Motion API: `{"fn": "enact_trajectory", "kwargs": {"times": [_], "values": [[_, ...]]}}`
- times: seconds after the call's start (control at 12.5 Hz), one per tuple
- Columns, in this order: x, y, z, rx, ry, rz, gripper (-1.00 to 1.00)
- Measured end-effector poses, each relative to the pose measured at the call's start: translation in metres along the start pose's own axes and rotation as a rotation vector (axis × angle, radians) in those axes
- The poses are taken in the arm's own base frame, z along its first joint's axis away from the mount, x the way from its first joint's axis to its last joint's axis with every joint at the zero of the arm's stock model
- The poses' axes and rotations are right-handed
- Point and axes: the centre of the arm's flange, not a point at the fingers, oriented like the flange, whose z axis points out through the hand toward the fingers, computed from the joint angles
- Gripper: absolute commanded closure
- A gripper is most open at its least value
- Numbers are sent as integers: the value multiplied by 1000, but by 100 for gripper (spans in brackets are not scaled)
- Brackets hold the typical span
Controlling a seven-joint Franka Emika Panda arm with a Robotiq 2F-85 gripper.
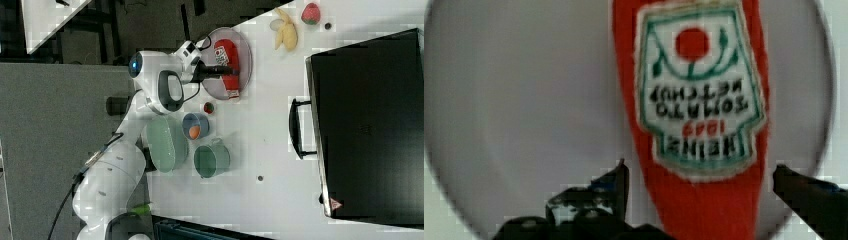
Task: Pick ketchup from plate and place it on table.
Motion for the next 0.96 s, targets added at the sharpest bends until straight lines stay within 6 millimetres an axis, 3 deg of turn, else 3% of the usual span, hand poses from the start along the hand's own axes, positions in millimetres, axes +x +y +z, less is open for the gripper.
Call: {"fn": "enact_trajectory", "kwargs": {"times": [0.4, 0.64, 0.96], "values": [[7, -1, 17, 10, 31, 2, -93], [8, 1, 17, 6, 31, 6, -27], [10, 0, 14, 6, 39, 5, -27]]}}
